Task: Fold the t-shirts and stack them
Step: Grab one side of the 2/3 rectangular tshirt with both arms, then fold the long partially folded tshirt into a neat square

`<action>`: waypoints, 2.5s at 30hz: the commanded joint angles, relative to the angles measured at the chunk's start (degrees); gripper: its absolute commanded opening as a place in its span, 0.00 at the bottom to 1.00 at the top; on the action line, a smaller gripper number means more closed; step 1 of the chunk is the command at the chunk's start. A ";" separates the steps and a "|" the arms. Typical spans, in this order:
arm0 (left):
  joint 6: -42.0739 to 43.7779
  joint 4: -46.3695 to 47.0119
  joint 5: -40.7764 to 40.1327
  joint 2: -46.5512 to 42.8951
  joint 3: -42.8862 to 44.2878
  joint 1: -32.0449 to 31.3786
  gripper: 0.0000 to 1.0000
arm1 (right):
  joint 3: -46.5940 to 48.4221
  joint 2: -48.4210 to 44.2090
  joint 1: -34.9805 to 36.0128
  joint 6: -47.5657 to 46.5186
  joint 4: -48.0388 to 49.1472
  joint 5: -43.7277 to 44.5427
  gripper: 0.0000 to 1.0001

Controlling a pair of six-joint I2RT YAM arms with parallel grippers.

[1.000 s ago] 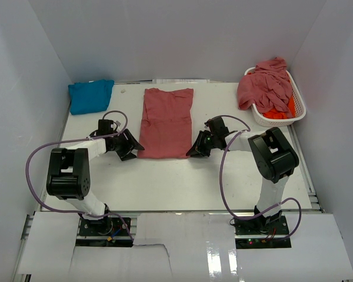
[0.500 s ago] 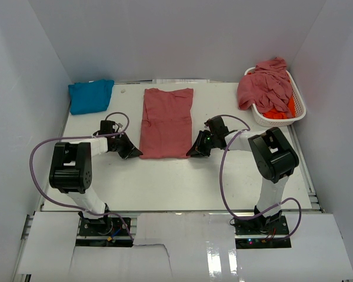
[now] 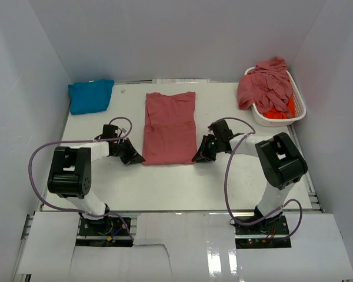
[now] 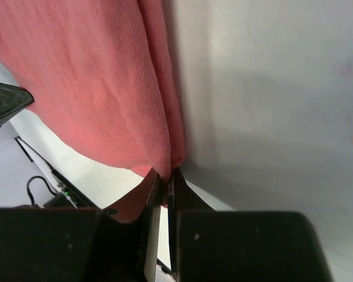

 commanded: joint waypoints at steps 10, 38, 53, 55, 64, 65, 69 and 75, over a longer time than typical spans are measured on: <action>-3.47 -14.62 -0.77 -17.42 -11.90 -8.89 0.00 | -12.23 -13.80 0.22 -9.88 -18.40 -0.35 0.08; -19.39 -34.41 -4.38 -38.44 -2.87 -23.76 0.00 | -8.02 -43.08 5.94 -9.26 -42.76 -0.53 0.08; -19.04 -37.93 -6.93 -31.23 10.86 -21.23 0.00 | 6.92 -35.61 5.24 -11.90 -46.54 1.31 0.08; -18.16 -37.93 -6.31 -30.97 11.30 -19.81 0.00 | 8.33 -34.47 4.53 -12.51 -46.54 0.96 0.08; -12.54 -38.28 -3.06 -26.23 17.61 -10.76 0.00 | 17.28 -29.55 -0.39 -15.68 -48.38 -1.50 0.08; -12.10 -38.19 -2.97 -25.44 18.50 -9.97 0.00 | 18.25 -28.93 -0.91 -16.29 -48.65 -2.02 0.08; -10.60 -38.02 -2.79 -19.74 23.24 -8.82 0.00 | 23.00 -25.33 -3.20 -17.96 -49.26 -3.26 0.08; -10.25 -35.29 -2.27 -13.75 27.38 -8.38 0.00 | 27.31 -18.83 -4.43 -19.90 -48.30 -4.49 0.08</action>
